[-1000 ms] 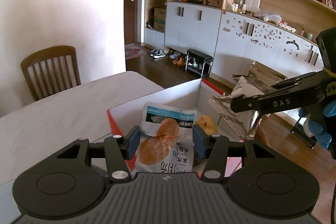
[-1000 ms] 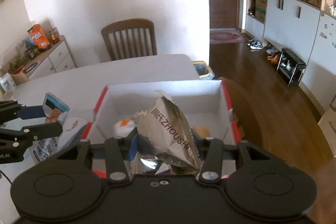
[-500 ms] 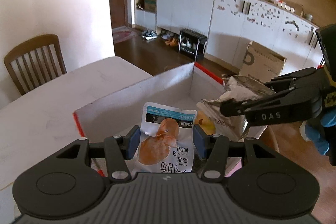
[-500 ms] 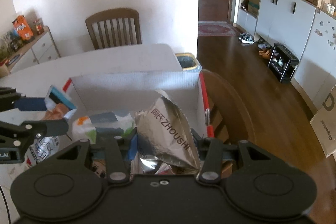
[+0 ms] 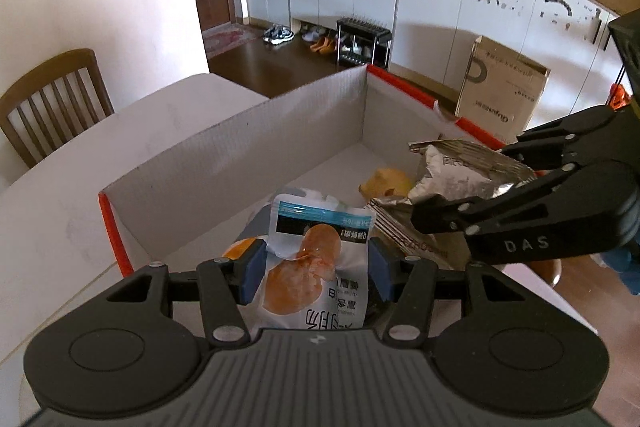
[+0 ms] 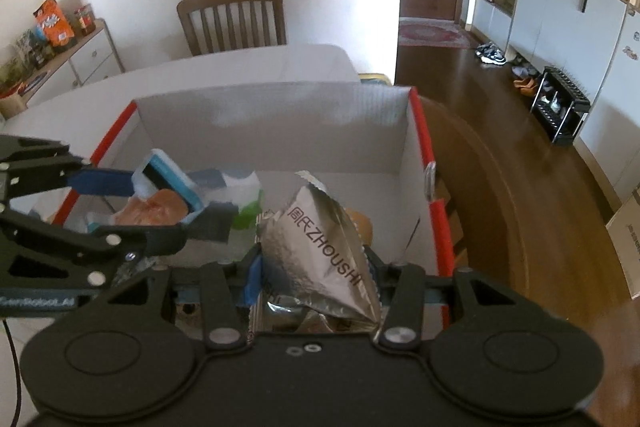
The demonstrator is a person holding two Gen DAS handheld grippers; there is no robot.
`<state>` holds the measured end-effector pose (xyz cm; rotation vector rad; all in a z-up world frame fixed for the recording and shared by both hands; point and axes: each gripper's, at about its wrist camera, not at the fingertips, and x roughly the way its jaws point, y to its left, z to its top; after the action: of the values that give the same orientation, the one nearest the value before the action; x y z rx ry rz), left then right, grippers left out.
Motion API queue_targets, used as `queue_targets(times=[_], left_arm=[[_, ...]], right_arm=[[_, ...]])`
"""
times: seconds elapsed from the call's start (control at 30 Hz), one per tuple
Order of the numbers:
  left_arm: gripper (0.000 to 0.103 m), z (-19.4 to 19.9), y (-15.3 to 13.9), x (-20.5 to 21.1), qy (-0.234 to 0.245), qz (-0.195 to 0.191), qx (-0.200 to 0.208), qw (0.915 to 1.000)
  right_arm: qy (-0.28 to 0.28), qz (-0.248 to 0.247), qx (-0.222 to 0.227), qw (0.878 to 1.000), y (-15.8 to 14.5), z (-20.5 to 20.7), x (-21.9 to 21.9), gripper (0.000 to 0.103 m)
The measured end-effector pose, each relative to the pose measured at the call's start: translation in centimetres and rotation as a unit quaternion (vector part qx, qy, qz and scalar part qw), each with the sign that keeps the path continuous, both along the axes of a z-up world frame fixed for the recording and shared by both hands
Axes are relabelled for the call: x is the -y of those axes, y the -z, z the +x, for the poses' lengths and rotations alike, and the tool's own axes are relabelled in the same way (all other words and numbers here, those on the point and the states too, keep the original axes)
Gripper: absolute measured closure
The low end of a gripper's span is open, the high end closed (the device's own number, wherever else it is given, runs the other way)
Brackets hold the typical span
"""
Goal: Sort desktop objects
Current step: 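Lift both packets and carry them into the red shoebox, then open left tool to drop the snack packet while right tool drops the silver bag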
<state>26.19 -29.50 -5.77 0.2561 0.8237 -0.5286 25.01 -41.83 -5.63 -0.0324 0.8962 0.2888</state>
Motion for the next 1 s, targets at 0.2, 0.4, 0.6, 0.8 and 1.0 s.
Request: queue_targets(times=[0.2, 0.4, 0.6, 0.8, 1.0], left_arm=[[0.048, 0.4, 0.7, 0.3, 0.001, 0.003, -0.008, 1.0], [0.045, 0.4, 1.1, 0.3, 0.006, 0.002, -0.013, 0.9999], [0.042, 0.4, 1.0, -0.3, 0.003, -0.013, -0.02, 0.9997], [0.037, -0.1, 0.5, -1.3, -0.003, -0.03, -0.023, 0.9993], [0.037, -1.2, 0.1, -2.5, -0.011, -0.042, -0.025, 0.9987]], right_arm=[[-0.009, -0.007, -0.005, 1.0, 0.8, 0.0, -0.4, 0.057], [-0.024, -0.006, -0.005, 1.0, 0.9, 0.0, -0.5, 0.055], [-0.028, 0.0, -0.001, 1.0, 0.4, -0.3, 0.0, 0.046], [-0.023, 0.013, 0.006, 1.0, -0.4, -0.9, 0.6, 0.039], [-0.024, 0.022, 0.01, 0.999, -1.3, -1.8, 1.0, 0.039]])
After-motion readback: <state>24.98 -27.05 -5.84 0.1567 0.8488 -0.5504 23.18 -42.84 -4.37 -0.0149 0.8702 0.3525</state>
